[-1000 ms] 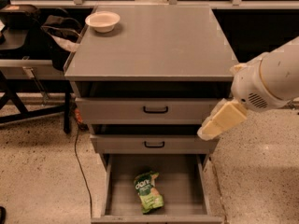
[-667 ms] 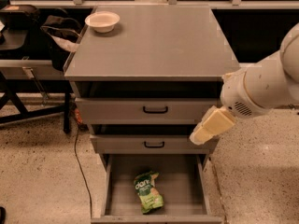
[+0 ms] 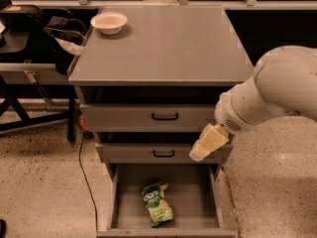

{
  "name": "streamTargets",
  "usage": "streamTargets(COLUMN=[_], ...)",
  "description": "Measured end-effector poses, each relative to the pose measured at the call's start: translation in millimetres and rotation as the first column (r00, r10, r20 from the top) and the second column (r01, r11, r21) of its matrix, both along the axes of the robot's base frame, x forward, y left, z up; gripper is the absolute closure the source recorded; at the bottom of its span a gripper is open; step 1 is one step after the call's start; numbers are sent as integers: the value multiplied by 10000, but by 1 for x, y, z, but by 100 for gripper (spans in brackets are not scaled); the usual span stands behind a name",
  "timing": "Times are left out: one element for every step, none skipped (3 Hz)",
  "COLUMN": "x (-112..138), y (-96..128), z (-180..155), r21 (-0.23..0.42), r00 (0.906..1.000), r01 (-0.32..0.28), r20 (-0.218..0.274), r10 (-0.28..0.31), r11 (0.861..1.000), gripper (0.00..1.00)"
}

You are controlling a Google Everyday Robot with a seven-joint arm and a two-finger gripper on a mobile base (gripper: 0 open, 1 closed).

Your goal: Pick green rice chip bag from bottom drawer and place on counter

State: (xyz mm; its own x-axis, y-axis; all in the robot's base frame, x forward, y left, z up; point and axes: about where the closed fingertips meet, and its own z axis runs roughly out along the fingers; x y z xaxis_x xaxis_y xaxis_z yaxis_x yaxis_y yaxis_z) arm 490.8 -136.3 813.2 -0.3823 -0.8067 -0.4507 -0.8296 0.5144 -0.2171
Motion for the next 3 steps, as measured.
streamTargets(x=[8, 14, 15], y=[7, 13, 16], z=[-28, -55, -79], r21=[-217, -434, -657], r00=[9991, 9956, 9902], r01=[-148, -325, -475], r20=[-402, -897, -1345], r10=[140, 285, 383], r11=[9997, 9985, 9967], gripper=[0, 0, 0])
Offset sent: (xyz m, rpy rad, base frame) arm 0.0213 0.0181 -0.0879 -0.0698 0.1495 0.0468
